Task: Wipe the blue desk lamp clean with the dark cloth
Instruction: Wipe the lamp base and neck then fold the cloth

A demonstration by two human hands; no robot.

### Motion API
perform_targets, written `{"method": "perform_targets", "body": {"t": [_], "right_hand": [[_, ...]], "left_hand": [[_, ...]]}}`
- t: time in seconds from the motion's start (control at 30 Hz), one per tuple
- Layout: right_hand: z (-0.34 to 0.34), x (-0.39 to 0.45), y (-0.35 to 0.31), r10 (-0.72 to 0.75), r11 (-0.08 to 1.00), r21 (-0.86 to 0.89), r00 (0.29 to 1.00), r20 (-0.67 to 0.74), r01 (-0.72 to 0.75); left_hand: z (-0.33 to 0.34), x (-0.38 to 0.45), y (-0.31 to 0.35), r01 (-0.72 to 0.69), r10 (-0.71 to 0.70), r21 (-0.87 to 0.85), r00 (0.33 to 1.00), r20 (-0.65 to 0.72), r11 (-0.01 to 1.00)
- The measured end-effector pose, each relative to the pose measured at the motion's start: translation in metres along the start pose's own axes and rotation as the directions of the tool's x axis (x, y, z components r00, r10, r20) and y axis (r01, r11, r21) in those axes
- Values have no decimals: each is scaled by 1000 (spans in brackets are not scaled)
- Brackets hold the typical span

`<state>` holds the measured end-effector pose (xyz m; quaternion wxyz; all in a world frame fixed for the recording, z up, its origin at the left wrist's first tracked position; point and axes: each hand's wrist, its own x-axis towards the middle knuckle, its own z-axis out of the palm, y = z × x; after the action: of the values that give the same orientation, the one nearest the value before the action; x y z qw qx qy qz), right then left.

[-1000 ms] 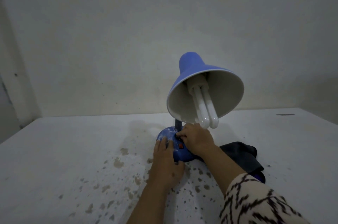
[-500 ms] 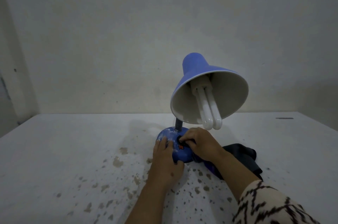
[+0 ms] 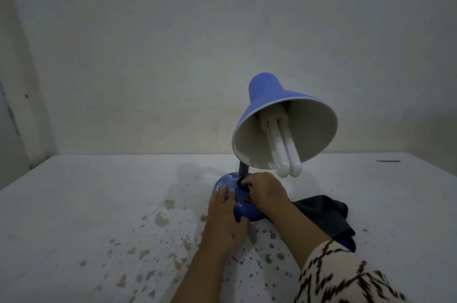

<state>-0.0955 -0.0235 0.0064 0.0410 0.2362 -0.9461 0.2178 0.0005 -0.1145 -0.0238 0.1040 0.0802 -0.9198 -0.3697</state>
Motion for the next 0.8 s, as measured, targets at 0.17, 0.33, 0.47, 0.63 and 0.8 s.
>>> {"method": "perform_targets", "body": {"t": [0.17, 0.33, 0.47, 0.63, 0.8], "right_hand": [[-23, -29, 10, -162, 986, 37, 987, 2, 162], [-27, -56, 21, -202, 973, 90, 975, -97, 211], [-14, -68, 2, -348, 937, 12, 937, -28, 348], [-8, -71, -9, -356, 934, 1, 934, 8, 356], [-27, -73, 12, -217, 976, -13, 973, -79, 216]], "left_hand": [[-1, 1, -2, -15, 15, -2, 1000, -23, 1000], [1, 2, -2, -15, 15, -1, 1000, -18, 1000], [-1, 1, 0, -4, 3, -38, 1000, -10, 999], [-7, -3, 1, 13, -15, -124, 1000, -13, 992], [-4, 0, 1, 19, -23, -96, 999, -34, 995]]}}
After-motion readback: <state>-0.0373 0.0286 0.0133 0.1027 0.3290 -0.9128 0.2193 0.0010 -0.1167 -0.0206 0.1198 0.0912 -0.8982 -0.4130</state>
